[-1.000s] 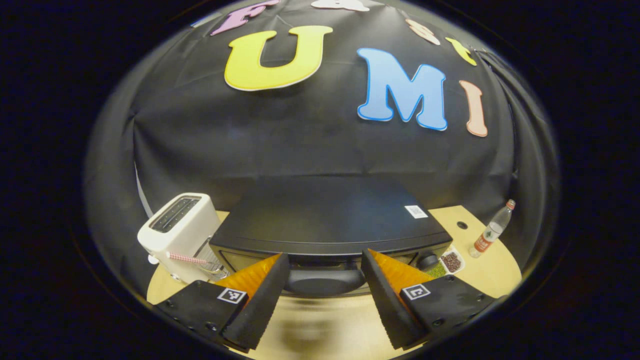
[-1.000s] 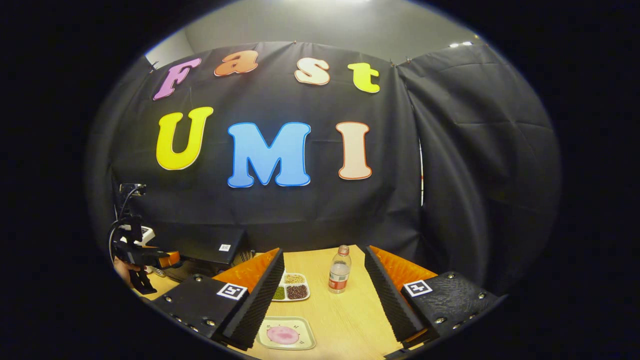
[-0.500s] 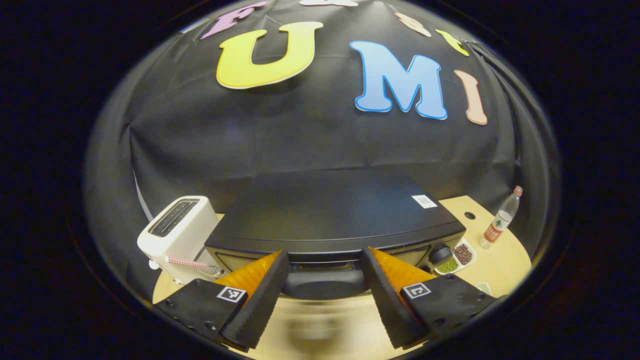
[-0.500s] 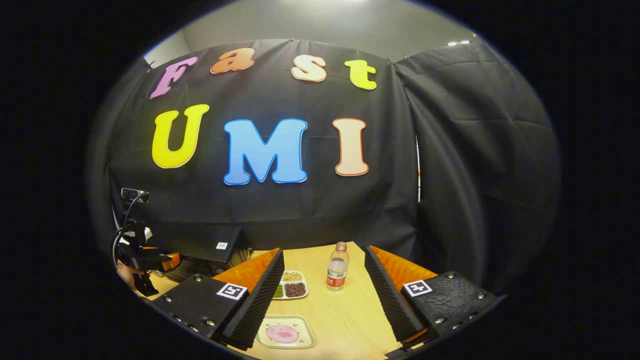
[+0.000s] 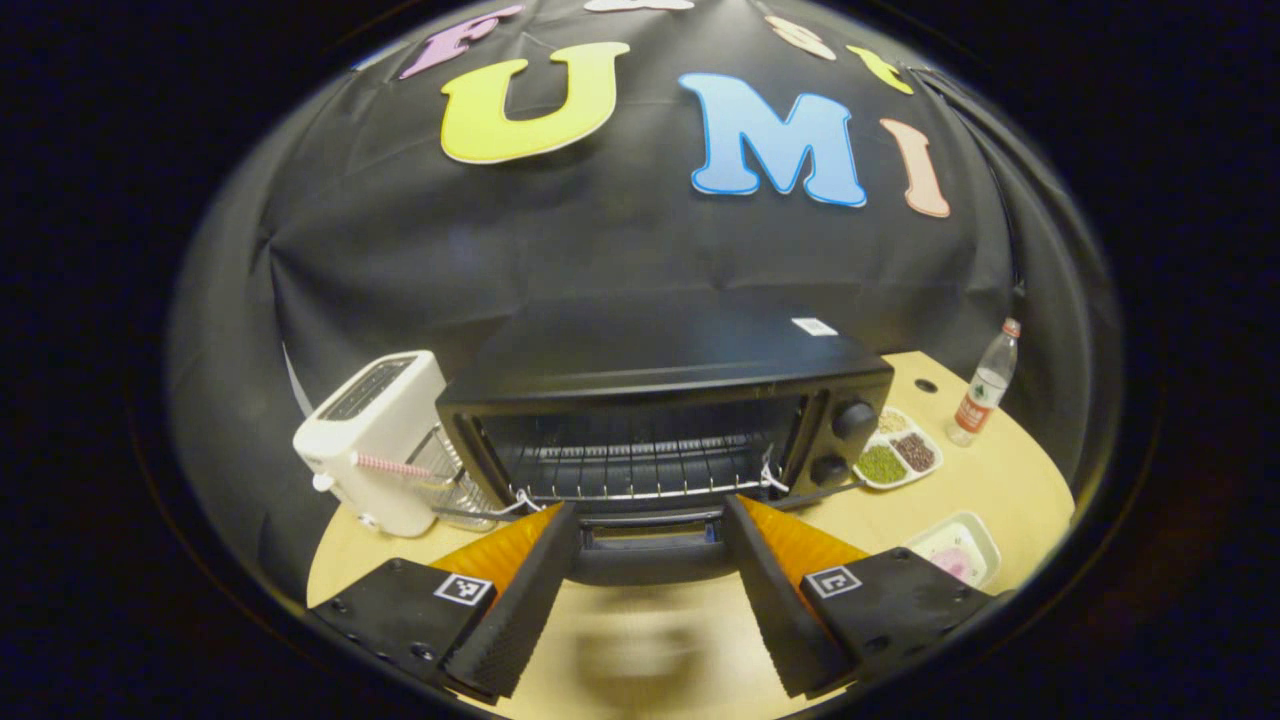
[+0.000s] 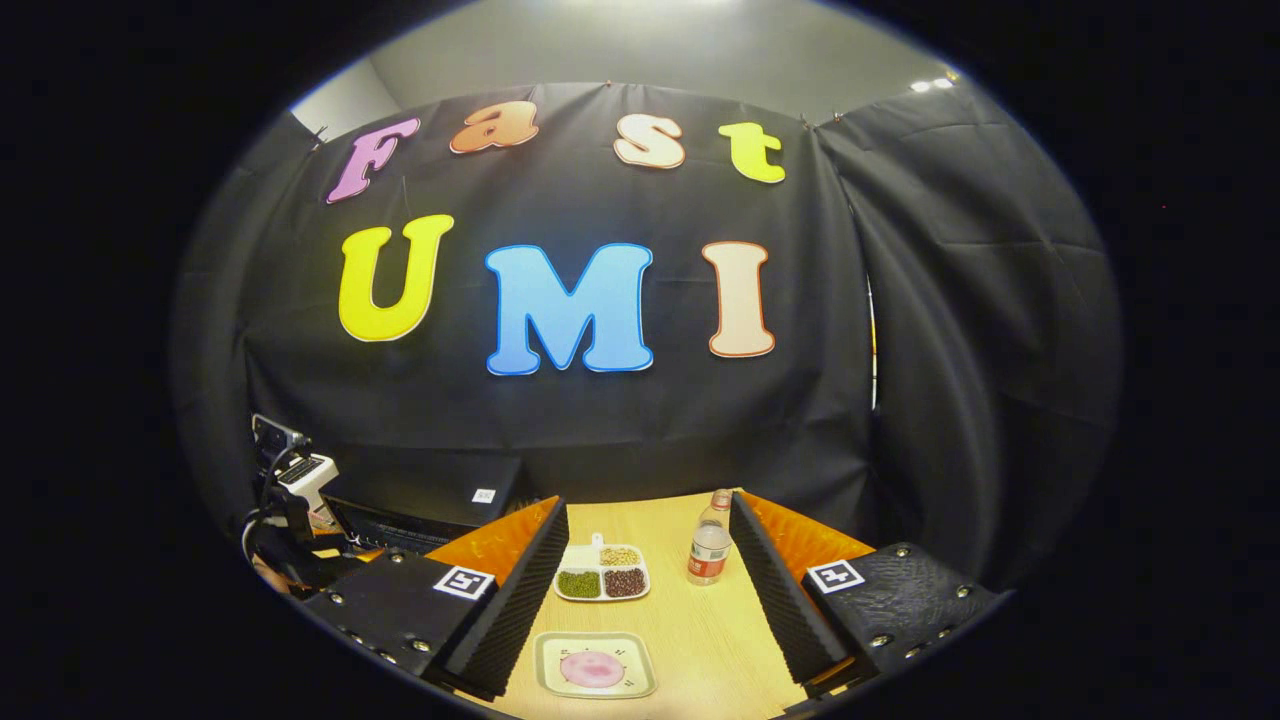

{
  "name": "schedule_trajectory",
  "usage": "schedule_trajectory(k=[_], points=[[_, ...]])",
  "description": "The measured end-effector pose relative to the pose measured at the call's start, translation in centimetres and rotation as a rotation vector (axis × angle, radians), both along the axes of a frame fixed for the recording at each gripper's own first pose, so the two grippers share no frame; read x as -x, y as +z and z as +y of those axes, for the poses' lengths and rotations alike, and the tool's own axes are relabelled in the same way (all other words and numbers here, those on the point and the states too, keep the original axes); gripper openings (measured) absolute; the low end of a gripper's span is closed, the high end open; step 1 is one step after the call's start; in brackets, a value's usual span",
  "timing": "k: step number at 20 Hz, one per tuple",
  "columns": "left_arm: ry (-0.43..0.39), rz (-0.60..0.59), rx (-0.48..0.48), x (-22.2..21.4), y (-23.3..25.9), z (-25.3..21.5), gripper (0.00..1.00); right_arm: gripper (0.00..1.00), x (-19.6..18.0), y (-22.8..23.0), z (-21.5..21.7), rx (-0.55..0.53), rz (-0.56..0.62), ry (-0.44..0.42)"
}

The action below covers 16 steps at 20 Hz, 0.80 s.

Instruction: Open the electric oven with the left hand, put the food in, and close the electric oven.

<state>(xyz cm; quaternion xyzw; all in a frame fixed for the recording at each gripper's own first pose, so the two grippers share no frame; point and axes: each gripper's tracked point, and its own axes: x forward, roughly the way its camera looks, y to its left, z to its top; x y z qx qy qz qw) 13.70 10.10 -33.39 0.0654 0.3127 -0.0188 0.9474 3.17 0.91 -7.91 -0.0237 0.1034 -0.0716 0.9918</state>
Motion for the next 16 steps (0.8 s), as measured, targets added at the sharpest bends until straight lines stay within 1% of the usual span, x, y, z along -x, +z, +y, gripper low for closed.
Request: schedule_trajectory(k=[1, 2, 6, 9, 10, 13, 14, 16], points=[[-0.005, 0.01, -0.009, 0.6, -0.6, -0.1, 1.0, 0.98, 0.1, 0.0, 0.3, -0.004, 0.001, 0.007], [-0.006, 0.024, -0.014, 1.4, -1.1, 0.1, 0.98, 0.98, 0.2, -0.1, 0.4, -0.004, 0.002, 0.013], [0.002, 0.092, 0.007, 4.1, -3.6, 0.4, 0.98, 0.98, 0.8, -0.6, 0.5, -0.001, 0.017, 0.019], [-0.003, 0.127, 0.009, 4.9, -4.9, 0.6, 0.98, 0.98, 1.1, -0.9, 0.1, 0.008, 0.032, 0.013], [-0.001, 0.133, 0.012, 5.3, -5.3, 0.7, 1.0, 0.98, 1.3, -1.3, 0.0, 0.008, 0.041, 0.012], [0.008, 0.162, 0.01, 5.8, -6.1, 1.2, 0.99, 0.98, 1.6, -2.6, -0.2, -0.012, 0.083, 0.011], [0.012, 0.158, 0.017, 5.7, -5.9, 1.3, 0.98, 0.98, 1.7, -3.0, -0.2, -0.02, 0.095, 0.012], [0.005, 0.101, 0.037, 5.1, -3.7, 1.0, 1.0, 0.98, 1.5, -3.9, -0.5, -0.033, 0.123, 0.015]])
